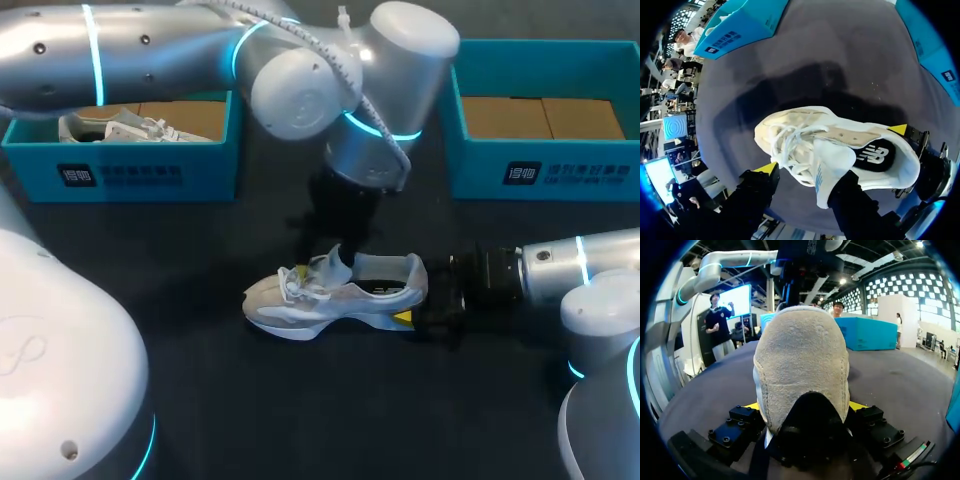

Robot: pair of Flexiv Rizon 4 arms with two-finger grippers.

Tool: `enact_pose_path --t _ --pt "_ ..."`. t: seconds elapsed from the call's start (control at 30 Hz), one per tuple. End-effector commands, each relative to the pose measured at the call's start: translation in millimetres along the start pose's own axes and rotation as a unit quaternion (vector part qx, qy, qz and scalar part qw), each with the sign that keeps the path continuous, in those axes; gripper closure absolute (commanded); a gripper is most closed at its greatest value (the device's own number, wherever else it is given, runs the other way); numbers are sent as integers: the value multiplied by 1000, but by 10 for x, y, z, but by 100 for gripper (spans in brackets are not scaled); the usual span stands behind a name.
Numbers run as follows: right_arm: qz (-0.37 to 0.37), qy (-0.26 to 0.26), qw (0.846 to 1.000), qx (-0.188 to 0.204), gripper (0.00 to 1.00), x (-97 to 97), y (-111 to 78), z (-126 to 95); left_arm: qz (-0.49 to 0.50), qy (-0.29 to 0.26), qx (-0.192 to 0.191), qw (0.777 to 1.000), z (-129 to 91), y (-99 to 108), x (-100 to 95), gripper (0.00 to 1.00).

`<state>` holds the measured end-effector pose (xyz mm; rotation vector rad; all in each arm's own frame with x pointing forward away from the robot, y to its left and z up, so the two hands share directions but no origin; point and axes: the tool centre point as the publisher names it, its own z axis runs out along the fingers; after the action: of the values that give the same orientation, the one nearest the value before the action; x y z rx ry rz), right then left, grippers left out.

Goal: Take the shoe out of the shoebox, open the shoe tongue, remove and reinsert the insole, then place the shoe into the shoebox

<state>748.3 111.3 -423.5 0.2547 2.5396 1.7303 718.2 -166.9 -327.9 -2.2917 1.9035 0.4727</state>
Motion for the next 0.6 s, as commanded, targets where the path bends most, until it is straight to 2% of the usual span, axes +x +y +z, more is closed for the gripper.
enact_pose_path --t 0.03,0.17,0.27,0.33,0.37,0.43,0.6 --pt "0 -1 1000 2 100 2 6 3 -1 22 4 1000 -36 15 -110 52" --pt "0 -1 1000 2 100 2 6 3 -2 29 5 1000 -56 2 -131 56" --pt "0 -1 1000 2 100 2 6 3 -4 32 4 999 -60 -12 -139 64" --pt "0 -1 1000 2 100 2 6 3 -6 34 5 999 -58 -24 -148 75" --pt "0 -1 1000 2 100 2 6 3 -7 38 4 999 -58 -32 -155 91" --pt "0 -1 1000 2 100 2 6 3 -8 44 4 999 -55 -43 -165 100" --pt "0 -1 1000 2 100 2 6 3 -1 75 3 997 -21 -77 -232 100"
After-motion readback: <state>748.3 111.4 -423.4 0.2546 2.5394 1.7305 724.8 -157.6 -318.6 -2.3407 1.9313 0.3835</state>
